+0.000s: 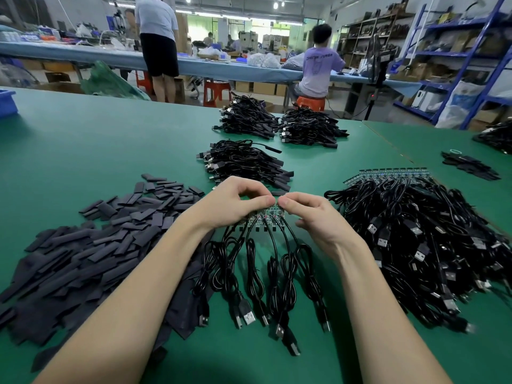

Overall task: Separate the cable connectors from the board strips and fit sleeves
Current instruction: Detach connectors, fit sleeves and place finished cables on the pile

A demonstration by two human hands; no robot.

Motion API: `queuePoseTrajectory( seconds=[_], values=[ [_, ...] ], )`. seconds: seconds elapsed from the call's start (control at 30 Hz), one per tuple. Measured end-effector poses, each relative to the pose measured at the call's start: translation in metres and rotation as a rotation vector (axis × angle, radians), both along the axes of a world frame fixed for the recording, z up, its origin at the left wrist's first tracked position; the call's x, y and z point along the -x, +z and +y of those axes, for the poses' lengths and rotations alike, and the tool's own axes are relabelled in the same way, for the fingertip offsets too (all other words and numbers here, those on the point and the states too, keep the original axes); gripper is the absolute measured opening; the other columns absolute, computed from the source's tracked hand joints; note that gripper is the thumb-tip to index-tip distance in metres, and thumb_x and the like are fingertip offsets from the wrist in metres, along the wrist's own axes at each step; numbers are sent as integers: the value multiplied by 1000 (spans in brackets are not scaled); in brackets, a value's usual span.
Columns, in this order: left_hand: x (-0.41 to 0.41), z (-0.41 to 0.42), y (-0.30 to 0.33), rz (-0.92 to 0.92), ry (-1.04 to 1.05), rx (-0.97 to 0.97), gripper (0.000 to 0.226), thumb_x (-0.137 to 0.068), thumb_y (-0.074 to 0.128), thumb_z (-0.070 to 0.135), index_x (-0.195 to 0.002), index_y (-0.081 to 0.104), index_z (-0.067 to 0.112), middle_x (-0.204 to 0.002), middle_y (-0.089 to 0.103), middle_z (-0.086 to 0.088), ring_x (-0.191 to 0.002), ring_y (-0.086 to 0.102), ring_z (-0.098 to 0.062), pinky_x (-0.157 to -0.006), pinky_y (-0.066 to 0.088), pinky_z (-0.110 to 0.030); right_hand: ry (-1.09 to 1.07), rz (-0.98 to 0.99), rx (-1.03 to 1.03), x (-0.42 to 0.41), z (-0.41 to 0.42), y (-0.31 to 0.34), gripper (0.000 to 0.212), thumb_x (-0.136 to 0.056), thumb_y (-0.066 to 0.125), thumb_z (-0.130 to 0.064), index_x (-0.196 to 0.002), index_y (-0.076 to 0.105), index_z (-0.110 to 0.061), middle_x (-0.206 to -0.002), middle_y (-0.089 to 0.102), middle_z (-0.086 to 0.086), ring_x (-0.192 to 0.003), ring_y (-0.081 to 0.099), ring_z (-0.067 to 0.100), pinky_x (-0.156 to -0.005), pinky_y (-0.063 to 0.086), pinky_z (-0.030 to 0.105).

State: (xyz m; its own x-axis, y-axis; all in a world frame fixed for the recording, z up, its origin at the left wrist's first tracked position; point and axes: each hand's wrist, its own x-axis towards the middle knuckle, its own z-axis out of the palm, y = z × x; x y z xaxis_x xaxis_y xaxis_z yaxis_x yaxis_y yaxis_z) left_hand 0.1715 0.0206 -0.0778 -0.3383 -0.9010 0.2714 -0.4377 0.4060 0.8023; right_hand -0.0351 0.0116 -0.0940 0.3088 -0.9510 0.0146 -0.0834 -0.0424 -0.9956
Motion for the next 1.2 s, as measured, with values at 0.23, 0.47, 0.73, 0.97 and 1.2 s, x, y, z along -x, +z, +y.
queuePoseTrajectory(
  seconds=[0.23,0.47,0.73,0.97,1.2],
  values=[
    [2,2,-2,214,-72,-154,12,-94,69,25,-90,77,16,-77,67,7,-71,55,-5,-70,43,-15,73,-192,-157,0,1,-4,29,-69,81,-36,-91,79,-17,-108,71,0,-108,52,20,-93,32,39],
    [5,6,-5,354,-113,-272,11,-93,67,21,-91,74,13,-83,70,3,-78,62,-7,-78,48,-18,135,-227,-206,2,-1,-8,25,-77,80,-29,-97,77,-13,-102,74,0,-96,62,16,-93,39,40],
    [3,-3,-14,-166,242,-18,9,-93,70,36,-99,73,30,-94,72,8,-84,62,-5,-82,44,-22,-304,124,66,1,-9,1,14,-82,82,-42,-73,81,-33,-80,74,-25,-84,65,-2,-72,42,22],
    [55,7,-16,427,189,-259,17,-94,70,24,-107,61,18,-102,73,-3,-80,72,-9,-69,55,-24,-410,107,181,-3,-15,14,17,-86,80,-39,-73,79,-29,-78,75,-18,-82,66,3,-75,48,28],
    [55,10,-23,657,215,-403,15,-94,69,7,-104,59,11,-90,69,-5,-71,68,-9,-65,55,-19,-383,318,247,-9,0,42,28,-86,73,-58,-107,67,-40,-92,66,-20,-81,61,-8,-68,46,24]
  ],
)
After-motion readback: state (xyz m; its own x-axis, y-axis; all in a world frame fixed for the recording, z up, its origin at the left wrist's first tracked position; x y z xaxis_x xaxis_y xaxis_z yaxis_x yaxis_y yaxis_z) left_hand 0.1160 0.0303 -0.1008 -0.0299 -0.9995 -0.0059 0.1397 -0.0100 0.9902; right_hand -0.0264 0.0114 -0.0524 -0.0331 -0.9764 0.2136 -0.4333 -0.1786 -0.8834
